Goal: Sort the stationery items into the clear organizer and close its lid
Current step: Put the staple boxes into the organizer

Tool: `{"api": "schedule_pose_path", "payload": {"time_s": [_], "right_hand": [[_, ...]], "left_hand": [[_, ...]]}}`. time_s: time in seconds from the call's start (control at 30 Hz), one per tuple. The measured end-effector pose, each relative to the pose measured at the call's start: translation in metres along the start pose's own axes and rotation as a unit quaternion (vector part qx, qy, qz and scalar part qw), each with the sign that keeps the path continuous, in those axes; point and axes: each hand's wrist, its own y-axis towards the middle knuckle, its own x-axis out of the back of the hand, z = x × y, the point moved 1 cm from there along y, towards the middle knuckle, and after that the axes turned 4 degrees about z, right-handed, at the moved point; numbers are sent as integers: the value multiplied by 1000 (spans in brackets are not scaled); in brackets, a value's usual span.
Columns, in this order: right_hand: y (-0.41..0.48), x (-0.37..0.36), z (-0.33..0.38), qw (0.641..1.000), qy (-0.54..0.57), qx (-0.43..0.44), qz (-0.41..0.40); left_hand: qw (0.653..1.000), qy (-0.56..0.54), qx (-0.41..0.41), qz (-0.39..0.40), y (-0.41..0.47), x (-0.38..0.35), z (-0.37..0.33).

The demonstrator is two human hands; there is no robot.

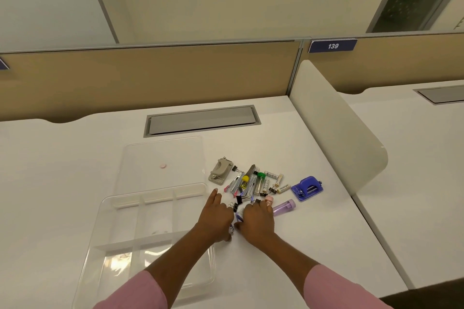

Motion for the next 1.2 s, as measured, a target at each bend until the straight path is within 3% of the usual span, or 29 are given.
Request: {"api": "schedule_pose_path", "payload": {"time_s": [0.23, 0.53, 0.7, 0.93, 1.2], "right_hand": [[2, 2, 3, 1000, 8, 11, 14], [4, 18, 3, 995, 97, -8, 2], [7, 33, 10, 964, 264, -31, -15], [13, 42, 32, 940, 339, 30, -31], [13, 55, 79, 895, 440, 69, 0]], "left_hand": [[998, -51, 15, -20, 0, -3, 2], [975, -165, 67, -131, -3, -4, 13], [958, -212, 99, -166, -15, 2, 18], [907, -339, 155, -197, -31, 2, 40], [873, -372, 200, -244, -65, -6, 75]]}}
